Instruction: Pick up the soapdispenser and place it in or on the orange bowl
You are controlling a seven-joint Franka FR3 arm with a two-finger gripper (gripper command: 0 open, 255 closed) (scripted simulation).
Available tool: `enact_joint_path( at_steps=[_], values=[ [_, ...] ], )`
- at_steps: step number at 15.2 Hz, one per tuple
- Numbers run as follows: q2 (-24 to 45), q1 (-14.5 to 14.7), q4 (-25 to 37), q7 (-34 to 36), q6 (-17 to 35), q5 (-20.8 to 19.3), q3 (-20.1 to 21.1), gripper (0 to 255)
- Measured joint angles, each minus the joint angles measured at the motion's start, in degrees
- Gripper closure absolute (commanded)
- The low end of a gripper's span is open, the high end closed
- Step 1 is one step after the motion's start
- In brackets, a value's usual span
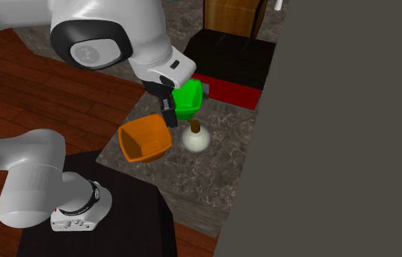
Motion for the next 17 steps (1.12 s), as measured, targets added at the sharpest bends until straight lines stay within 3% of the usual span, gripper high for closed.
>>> enact_joint_path(
  at_steps=[9, 17],
  values=[
    [13.5, 0.0, -3.2, 6.7, 16.4, -1.0, 7.8, 0],
    [28.7, -1.4, -1.7, 15.5, 28.8, -7.4, 13.8, 0]
  ],
)
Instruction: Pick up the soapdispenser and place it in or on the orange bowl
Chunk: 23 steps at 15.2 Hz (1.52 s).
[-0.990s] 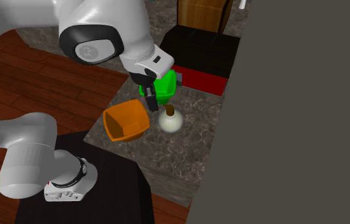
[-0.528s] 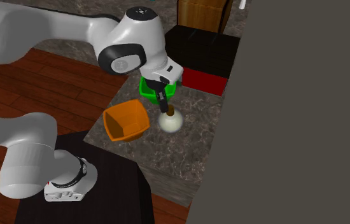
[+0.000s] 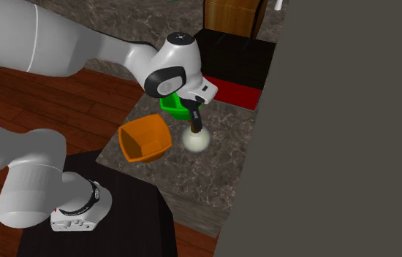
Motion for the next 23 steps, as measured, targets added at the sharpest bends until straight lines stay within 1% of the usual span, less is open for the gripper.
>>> enact_joint_path(
  at_steps=[7, 13, 14, 23],
  values=[
    [4.7, -0.6, -1.5, 2.3, 5.8, -2.9, 0.6, 0],
    [5.1, -0.7, -1.6, 2.5, 6.3, -3.2, 0.6, 0],
    [5.1, -0.7, -1.6, 2.5, 6.3, -3.2, 0.6, 255],
    [5.1, -0.7, -1.6, 2.5, 6.4, -3.2, 0.6, 255]
  ],
)
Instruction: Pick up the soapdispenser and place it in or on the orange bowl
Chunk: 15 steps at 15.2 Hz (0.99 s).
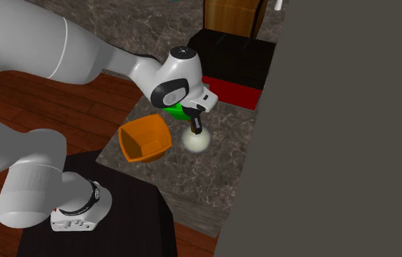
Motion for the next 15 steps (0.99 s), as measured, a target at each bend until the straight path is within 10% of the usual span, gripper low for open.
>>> enact_joint_path(
  at_steps=[15],
  values=[
    [-7.0, 0.7, 4.2, -3.5, -10.7, 4.0, -1.1, 255]
  ],
)
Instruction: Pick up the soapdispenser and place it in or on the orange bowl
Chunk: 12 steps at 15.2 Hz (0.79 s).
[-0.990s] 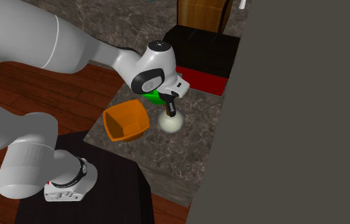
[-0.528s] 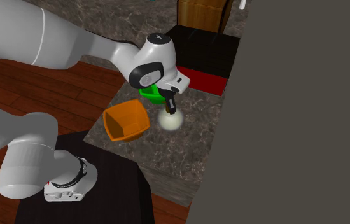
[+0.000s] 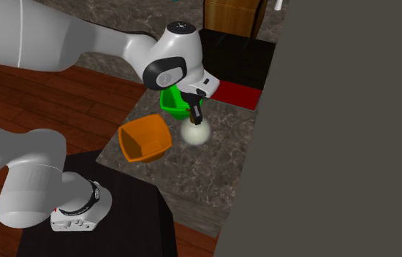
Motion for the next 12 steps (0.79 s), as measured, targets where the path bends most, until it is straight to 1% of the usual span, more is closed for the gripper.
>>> enact_joint_path(
  at_steps=[12],
  values=[
    [-4.1, 0.3, 5.9, -1.6, -9.7, 1.5, -1.0, 255]
  ],
)
